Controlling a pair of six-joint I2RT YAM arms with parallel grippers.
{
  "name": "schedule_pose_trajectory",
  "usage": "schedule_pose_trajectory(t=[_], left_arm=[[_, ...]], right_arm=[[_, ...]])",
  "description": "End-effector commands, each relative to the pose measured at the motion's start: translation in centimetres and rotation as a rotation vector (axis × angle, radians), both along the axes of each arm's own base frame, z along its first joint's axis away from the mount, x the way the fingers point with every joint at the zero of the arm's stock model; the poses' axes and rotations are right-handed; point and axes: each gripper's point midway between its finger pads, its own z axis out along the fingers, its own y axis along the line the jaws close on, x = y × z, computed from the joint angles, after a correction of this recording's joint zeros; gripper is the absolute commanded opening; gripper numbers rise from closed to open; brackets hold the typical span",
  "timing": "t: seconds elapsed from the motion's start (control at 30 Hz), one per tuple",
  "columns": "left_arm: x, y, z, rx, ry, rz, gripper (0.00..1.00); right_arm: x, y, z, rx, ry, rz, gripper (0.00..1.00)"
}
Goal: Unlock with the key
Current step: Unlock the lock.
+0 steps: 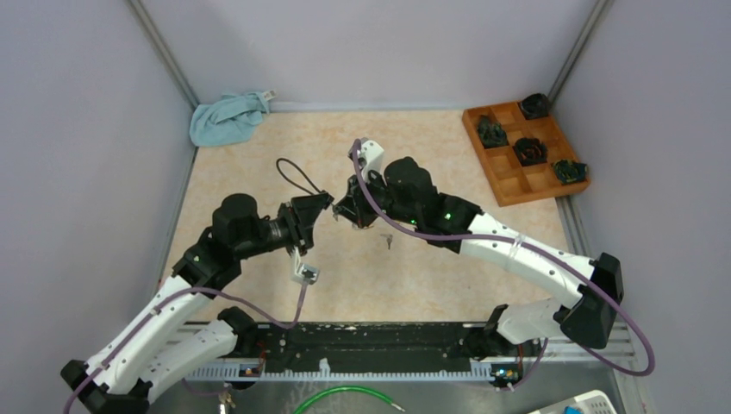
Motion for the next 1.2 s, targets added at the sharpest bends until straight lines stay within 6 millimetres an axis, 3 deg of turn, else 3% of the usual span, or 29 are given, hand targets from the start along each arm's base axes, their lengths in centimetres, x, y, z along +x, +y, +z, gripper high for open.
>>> schedule_pose_trajectory(t=[0.0, 0.33, 0.57, 0.8, 1.0, 1.17], left_arm=[[-2.4, -1.8, -0.5, -0.011, 0.071, -0.143, 0.0], [-4.1, -2.6, -1.0, -0.005, 0.048, -0.237, 0.0], [-4.7, -3.1, 1.2, -0.104, 0.021, -0.265, 0.0], [-4.0, -2.8, 0.9, -0.096, 0.026, -0.222, 0.0], [-1.8, -1.8, 1.8, -0.133, 0.045, -0.084, 0.0], [-1.0, -1.1, 2.4, -0.156, 0.06, -0.022, 0.0]], right_arm=[[1.0, 2.0, 8.3, 0.254, -0.167, -0.008, 0.0], [1.6, 2.9, 10.0, 0.286, -0.207, -0.009, 0.0], [2.1, 2.4, 11.4, 0.326, -0.245, -0.044, 0.0], [1.5, 1.5, 12.2, 0.384, -0.259, -0.049, 0.0], [1.1, 0.0, 11.0, 0.326, -0.246, -0.064, 0.4], [0.5, -2.5, 9.1, 0.286, -0.218, -0.094, 0.52]])
